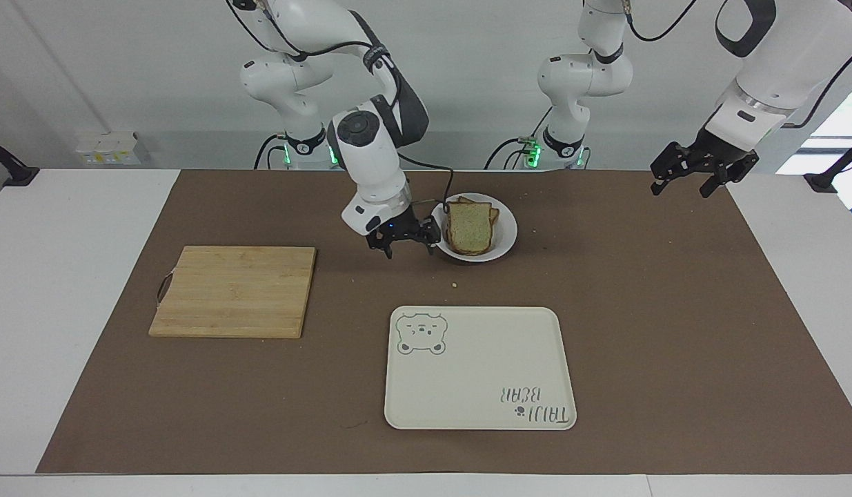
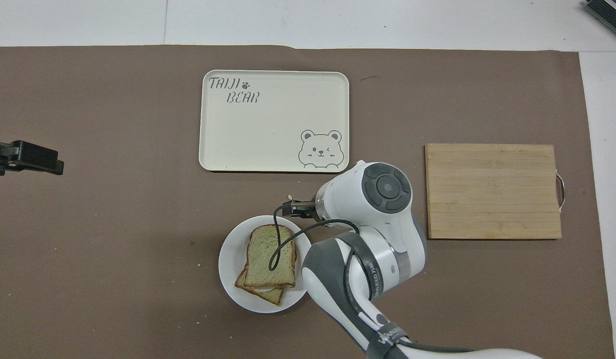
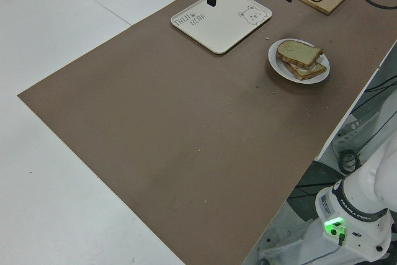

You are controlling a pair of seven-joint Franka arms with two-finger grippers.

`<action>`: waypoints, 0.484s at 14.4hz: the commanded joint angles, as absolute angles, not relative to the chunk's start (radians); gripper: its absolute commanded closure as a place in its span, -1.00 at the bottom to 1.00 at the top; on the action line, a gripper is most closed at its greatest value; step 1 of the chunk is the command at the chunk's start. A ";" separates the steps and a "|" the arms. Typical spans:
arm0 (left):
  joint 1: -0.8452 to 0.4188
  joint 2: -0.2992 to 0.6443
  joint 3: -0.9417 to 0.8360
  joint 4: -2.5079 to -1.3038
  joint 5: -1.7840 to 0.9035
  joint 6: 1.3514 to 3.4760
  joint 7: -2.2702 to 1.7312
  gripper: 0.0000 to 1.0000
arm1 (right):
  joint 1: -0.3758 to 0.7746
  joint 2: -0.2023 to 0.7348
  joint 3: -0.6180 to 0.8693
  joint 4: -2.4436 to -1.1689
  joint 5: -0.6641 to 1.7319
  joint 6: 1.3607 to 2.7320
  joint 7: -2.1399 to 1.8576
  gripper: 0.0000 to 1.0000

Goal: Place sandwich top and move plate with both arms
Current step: 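Withdraw the right gripper while the left gripper reaches toward the plate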

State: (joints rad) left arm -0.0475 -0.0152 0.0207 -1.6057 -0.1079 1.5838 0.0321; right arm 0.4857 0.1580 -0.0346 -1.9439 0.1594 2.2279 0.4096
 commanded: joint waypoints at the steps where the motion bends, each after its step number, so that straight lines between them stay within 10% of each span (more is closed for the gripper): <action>1: -0.060 -0.031 0.035 -1.673 -0.187 1.664 0.043 -1.00 | 0.419 0.115 -0.020 -1.892 0.081 2.107 0.405 -1.00; 7: -0.075 -0.048 0.031 -1.857 -0.403 1.808 0.130 -1.00 | 0.316 0.000 -0.021 -1.853 0.080 1.896 0.336 -1.00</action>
